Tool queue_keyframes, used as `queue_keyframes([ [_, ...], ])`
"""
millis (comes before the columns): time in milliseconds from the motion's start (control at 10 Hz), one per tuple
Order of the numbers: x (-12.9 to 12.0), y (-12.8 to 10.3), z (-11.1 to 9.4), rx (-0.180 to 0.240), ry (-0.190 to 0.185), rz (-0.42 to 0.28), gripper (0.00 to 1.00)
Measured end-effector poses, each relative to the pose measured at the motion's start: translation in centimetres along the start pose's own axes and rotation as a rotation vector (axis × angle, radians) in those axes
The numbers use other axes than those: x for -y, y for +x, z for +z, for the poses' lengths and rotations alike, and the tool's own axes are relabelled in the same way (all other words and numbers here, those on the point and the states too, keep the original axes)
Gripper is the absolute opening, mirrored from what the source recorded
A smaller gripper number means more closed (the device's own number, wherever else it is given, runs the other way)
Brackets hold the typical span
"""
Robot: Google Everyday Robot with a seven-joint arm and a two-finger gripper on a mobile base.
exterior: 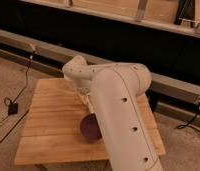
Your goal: Stand the bottle upright
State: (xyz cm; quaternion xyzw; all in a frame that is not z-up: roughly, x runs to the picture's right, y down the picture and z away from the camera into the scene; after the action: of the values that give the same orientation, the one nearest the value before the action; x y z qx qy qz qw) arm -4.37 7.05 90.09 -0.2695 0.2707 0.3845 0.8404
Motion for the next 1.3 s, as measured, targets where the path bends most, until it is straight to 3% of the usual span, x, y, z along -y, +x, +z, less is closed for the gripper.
queue_keyframes([
  [900,-1.3,0.8,2.0,-0.005,-0.069,0.035,0.62],
  [1100,-1.1,0.7,2.4,0.017,-0.074,0.051,0.62],
  [1300,-0.9,0.0,2.4,0.074,-0.073,0.080,0.62],
])
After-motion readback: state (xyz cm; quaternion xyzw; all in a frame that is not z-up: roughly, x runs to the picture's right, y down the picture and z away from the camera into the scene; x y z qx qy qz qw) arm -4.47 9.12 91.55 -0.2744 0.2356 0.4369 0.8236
